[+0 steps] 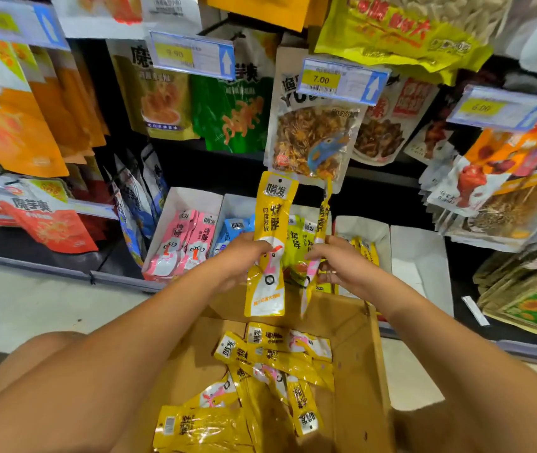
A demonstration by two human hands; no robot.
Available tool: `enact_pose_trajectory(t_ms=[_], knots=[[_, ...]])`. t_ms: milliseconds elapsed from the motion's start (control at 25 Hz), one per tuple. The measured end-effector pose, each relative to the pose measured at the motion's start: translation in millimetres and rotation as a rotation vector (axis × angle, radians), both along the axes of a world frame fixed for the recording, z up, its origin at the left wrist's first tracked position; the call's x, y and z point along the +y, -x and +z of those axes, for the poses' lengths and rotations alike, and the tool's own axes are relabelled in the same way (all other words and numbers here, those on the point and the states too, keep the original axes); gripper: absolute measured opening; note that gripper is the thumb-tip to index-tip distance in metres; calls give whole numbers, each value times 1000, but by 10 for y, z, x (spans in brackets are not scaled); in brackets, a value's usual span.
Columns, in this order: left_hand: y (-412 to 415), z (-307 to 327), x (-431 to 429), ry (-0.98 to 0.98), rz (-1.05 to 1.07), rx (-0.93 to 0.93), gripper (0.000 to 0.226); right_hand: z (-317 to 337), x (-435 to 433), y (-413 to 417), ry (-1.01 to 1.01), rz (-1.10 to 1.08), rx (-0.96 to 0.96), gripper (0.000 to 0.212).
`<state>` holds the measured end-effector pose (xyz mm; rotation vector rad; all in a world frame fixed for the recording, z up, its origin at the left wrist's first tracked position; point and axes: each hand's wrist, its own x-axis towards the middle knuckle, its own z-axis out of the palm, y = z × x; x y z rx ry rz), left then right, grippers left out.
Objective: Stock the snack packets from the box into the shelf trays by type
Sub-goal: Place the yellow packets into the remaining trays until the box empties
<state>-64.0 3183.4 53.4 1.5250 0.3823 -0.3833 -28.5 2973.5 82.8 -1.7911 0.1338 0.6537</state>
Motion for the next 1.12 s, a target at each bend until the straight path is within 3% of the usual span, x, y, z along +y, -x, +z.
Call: enact_pose_trajectory(t_ms=[40, 160, 240, 360, 520, 600, 720, 800, 880, 1000, 1120], knots=[[-45, -80, -6, -12, 19, 11, 26, -48, -18, -46, -10, -21, 14, 16], [-98, -239, -30, -71, -3, 23, 26, -186, -61, -120, -25, -54, 77, 35], [-117, -317, -35, -91, -33, 43, 43, -239, -61, -136, -21, -36, 115, 46], [-132, -391, -26, -53, -39, 76, 76, -271, -14, -116, -3, 0, 82, 27], [-96, -353, -75, 15, -49, 126, 74, -235, 56, -42, -57, 11, 33, 6], [-55, -385, -76, 21, -70, 150, 85, -209, 102, -2, -67, -3, 21, 12], [-27, -352, -76, 15, -89, 123, 45, -266, 151, 7, -25, -20, 20, 48], [-31, -330, -71, 44, -81, 94, 25, -265, 170, 28, -34, -26, 5, 30], [-28, -325, -66, 29, -84, 69, 24, -284, 175, 27, -34, -47, 29, 33], [-32, -286, -65, 14, -68, 48, 19, -261, 183, 41, -87, -130, 88, 67], [-37, -257, -47, 16, -50, 37, 26, -255, 162, 69, -63, -78, 126, 49]])
